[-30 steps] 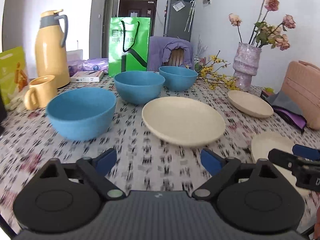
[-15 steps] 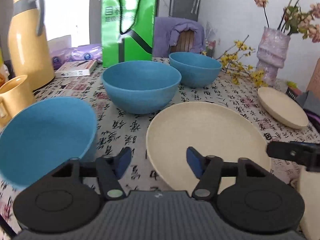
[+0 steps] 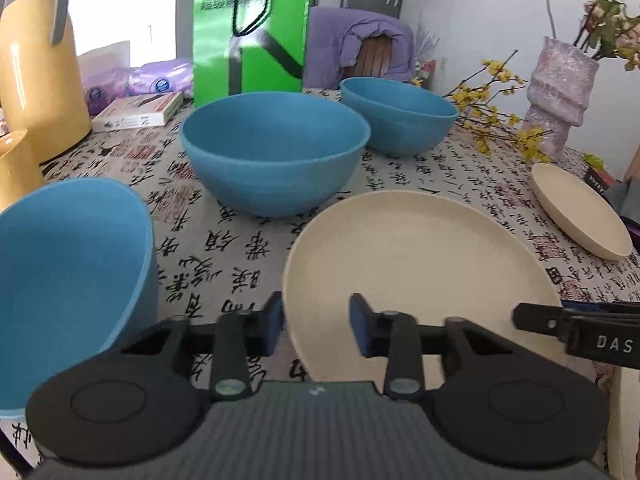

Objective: Organize plates and bowls

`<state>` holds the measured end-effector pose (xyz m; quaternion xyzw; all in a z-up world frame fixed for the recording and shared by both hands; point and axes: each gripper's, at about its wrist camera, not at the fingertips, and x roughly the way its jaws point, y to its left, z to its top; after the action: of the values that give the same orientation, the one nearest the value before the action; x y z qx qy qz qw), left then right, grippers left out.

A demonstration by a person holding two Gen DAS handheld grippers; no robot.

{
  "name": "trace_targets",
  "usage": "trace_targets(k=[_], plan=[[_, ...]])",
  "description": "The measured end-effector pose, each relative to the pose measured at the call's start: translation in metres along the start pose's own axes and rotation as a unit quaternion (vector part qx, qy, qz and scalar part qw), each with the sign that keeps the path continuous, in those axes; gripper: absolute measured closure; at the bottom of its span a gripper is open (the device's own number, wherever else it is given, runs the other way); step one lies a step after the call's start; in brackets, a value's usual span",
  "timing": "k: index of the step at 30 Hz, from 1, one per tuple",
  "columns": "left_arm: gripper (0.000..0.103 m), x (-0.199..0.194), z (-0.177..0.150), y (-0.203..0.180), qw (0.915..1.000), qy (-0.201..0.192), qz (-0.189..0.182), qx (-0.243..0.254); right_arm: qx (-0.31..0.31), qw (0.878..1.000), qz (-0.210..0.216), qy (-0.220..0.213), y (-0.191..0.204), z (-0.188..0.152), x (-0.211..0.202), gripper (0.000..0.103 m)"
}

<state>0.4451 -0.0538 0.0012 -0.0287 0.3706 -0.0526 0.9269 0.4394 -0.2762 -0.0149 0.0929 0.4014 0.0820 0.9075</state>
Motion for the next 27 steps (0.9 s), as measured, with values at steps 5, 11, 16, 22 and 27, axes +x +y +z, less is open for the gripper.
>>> trace_targets(k=[5, 11, 16, 22, 27], plan=[[0.080, -0.005, 0.000, -0.001, 1.0000, -0.004, 0.007, 0.003, -0.003, 1.000, 0.000, 0.001, 0.001, 0.000, 0.000, 0.086], [0.080, -0.027, 0.000, -0.004, 0.9998, -0.018, 0.006, 0.002, -0.010, 1.000, 0.001, -0.014, 0.003, -0.002, -0.021, 0.086], [0.080, -0.062, -0.007, -0.007, 0.9990, -0.042, 0.012, 0.004, -0.025, 0.999, 0.001, -0.039, 0.013, -0.008, -0.050, 0.086], [0.080, -0.118, -0.032, -0.003, 0.9976, -0.069, 0.004, -0.002, -0.015, 0.998, 0.020, -0.066, 0.019, -0.032, -0.095, 0.086], [0.080, -0.167, -0.073, -0.001, 0.9969, -0.076, -0.003, -0.016, -0.022, 0.996, 0.024, -0.082, 0.031, -0.074, -0.139, 0.086]])
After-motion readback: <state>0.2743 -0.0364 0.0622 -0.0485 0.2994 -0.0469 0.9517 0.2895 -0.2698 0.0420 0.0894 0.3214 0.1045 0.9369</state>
